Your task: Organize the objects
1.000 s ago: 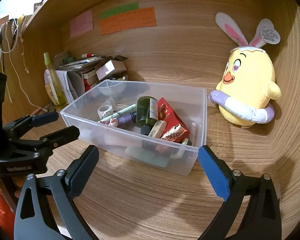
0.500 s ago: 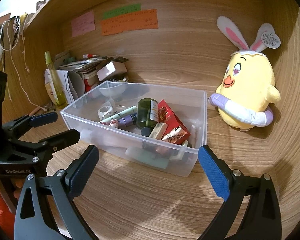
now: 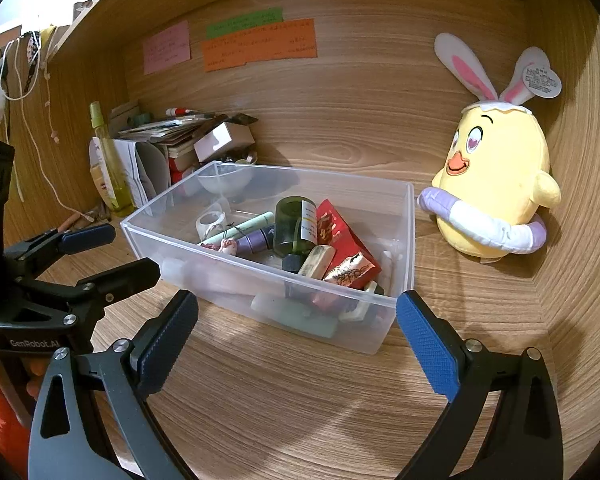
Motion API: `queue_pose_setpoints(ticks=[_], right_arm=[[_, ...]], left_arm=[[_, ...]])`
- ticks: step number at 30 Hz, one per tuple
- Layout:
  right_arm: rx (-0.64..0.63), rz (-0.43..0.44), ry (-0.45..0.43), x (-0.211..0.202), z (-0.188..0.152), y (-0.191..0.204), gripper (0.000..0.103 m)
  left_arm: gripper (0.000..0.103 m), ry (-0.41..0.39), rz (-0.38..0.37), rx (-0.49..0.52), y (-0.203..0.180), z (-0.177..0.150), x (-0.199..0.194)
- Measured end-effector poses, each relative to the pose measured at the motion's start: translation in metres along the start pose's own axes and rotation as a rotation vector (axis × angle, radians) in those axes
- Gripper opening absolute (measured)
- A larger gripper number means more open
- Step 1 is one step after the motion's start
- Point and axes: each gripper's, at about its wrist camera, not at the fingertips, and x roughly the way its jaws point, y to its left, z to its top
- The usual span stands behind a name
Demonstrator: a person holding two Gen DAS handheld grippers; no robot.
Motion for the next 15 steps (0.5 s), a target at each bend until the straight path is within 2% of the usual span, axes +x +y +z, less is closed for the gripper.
queue_pose_setpoints(ticks=[15], right_arm=[[0.002,0.000,0.002,-0.0001,-0.0001,0.0013,0.099]], left_arm=[[0.096,0.006,-0.004,0.001,-0.0031,-0.0012,0.0008]])
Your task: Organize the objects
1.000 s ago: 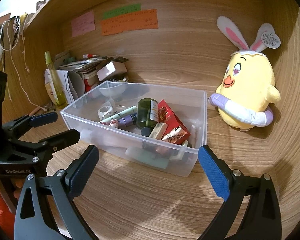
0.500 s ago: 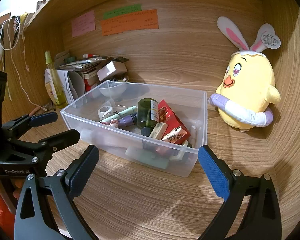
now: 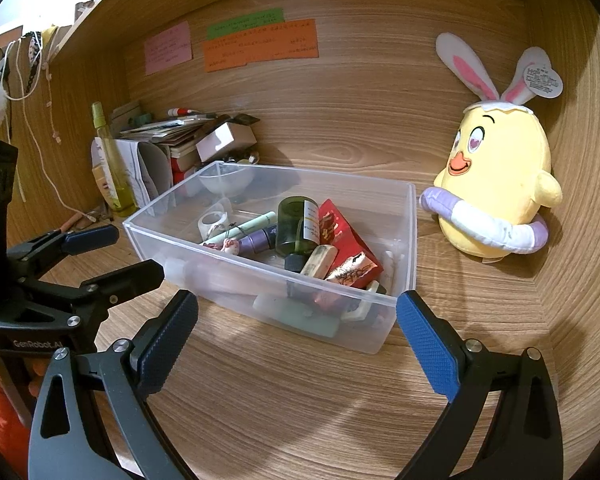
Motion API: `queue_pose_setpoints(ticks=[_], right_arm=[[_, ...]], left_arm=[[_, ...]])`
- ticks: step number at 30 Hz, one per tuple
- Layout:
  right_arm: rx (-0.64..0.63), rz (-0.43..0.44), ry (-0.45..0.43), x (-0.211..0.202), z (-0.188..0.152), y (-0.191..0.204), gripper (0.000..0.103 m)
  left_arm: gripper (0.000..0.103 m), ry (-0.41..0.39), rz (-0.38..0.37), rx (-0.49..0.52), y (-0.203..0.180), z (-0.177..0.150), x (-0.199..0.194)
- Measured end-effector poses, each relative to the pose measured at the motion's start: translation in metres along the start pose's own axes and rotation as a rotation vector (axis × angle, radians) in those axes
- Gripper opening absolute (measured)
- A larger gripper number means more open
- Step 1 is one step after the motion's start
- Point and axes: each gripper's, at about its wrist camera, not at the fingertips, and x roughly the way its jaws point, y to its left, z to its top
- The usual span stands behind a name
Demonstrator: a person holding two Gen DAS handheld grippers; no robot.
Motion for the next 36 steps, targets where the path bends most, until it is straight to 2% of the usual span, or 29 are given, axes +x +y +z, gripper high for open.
queue_pose_setpoints(ticks=[15,21,36], right_arm=[[0.001,0.000,0.000,0.0003,-0.0003,-0.0009,0.099],[0.001,0.001,0.000,0.0005,-0.0003,-0.0016,0.099],[0.001,0.003,0.000,0.0005,-0.0004,-0.0020,0.099]], left_arm=[[0.100,0.000,-0.002,-0.004,0.0004,-0.0004,-0.0007],[0.100,0.024,-0.018,-0.023,0.0023,-0.0006,0.0015],[0.100,0.004,0.000,-0.005,-0.0016,-0.0031,0.0000]])
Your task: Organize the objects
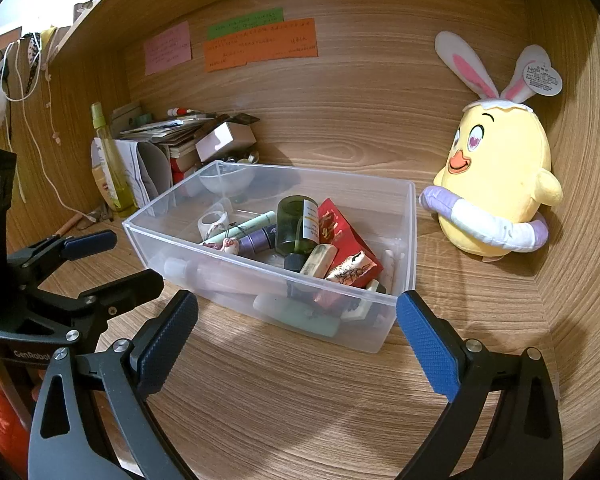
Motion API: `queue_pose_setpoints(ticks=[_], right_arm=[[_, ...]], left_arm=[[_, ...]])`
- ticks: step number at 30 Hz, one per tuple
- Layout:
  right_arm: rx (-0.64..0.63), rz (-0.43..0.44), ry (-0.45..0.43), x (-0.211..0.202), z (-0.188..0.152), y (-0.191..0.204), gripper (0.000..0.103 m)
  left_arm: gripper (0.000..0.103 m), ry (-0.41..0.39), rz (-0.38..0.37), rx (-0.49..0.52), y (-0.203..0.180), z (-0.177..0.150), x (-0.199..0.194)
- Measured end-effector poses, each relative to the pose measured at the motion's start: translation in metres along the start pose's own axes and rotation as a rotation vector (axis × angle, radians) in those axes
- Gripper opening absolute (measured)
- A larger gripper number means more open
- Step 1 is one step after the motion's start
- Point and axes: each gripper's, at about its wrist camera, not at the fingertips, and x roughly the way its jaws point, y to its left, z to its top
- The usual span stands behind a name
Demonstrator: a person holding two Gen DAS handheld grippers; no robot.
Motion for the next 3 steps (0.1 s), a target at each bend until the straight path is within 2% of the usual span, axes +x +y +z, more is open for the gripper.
queue_pose_setpoints(ticks=[3], right_arm=[[-0.001,-0.001,0.000,0.0000,0.0000,0.0000,0.099]], left_arm=[[0.100,-0.004,-0.004,-0.007,0.0007,0.0000,-0.0004]])
